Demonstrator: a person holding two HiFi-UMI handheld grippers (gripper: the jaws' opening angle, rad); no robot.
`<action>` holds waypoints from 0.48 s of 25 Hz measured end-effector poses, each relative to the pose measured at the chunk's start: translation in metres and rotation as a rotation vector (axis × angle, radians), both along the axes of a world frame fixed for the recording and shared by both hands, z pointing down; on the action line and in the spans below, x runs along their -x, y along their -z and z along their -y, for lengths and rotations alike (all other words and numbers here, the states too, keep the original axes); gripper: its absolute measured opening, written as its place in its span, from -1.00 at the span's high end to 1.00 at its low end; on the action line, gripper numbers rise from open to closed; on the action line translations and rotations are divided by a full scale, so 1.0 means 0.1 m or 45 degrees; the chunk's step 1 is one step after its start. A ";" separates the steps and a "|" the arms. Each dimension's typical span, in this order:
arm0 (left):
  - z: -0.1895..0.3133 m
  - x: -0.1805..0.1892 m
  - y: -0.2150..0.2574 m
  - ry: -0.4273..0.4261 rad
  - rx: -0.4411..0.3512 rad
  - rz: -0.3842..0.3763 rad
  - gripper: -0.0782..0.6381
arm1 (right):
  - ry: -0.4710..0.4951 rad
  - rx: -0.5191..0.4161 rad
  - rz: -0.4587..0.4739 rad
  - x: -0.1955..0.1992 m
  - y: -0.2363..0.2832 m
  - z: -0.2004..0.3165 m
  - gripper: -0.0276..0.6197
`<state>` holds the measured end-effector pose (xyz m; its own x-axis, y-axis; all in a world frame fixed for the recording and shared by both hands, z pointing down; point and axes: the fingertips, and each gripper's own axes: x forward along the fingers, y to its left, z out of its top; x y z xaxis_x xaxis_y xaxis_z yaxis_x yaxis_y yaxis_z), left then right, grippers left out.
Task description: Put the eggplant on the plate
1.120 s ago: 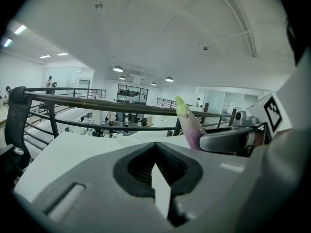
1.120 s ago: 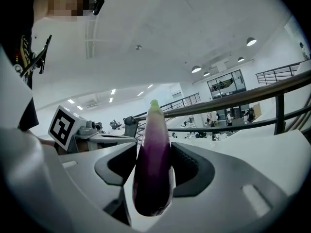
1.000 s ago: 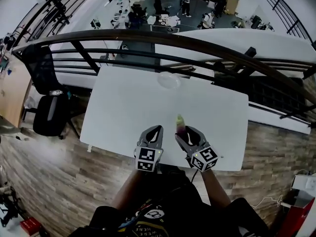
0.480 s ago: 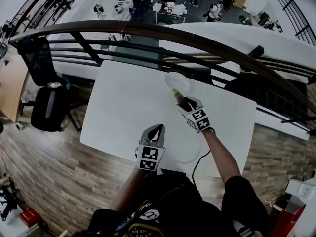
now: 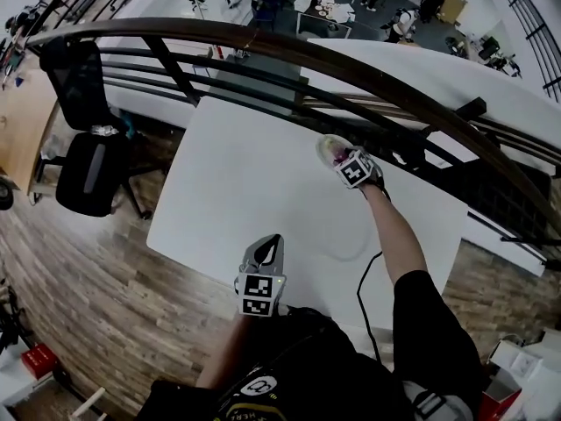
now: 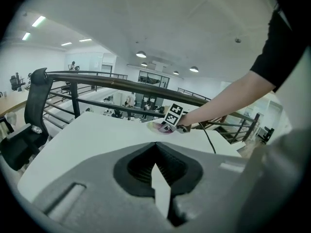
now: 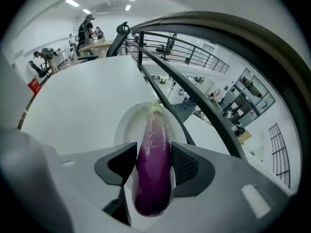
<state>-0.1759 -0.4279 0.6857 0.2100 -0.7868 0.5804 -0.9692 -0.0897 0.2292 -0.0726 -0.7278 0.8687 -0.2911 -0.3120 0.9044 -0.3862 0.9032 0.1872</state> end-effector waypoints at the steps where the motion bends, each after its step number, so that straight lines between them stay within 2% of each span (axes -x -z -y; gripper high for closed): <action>1: 0.00 0.01 -0.01 0.009 0.001 -0.006 0.77 | 0.025 -0.015 -0.021 0.01 -0.01 0.00 0.22; 4: -0.01 0.02 0.00 0.020 0.006 -0.020 0.77 | 0.003 -0.029 0.008 0.03 0.02 -0.02 0.21; 7: 0.04 -0.02 0.04 0.006 -0.019 -0.020 0.77 | -0.156 -0.025 0.173 -0.04 0.15 -0.02 0.09; 12: 0.12 -0.15 0.23 -0.041 -0.075 -0.029 0.77 | -0.346 -0.088 0.500 -0.39 0.83 -0.43 0.10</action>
<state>-0.1606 -0.4403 0.6624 0.2483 -0.8119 0.5283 -0.9603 -0.1346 0.2444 -0.0335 -0.6848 0.7857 -0.5062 -0.4795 0.7168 -0.6599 0.7505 0.0360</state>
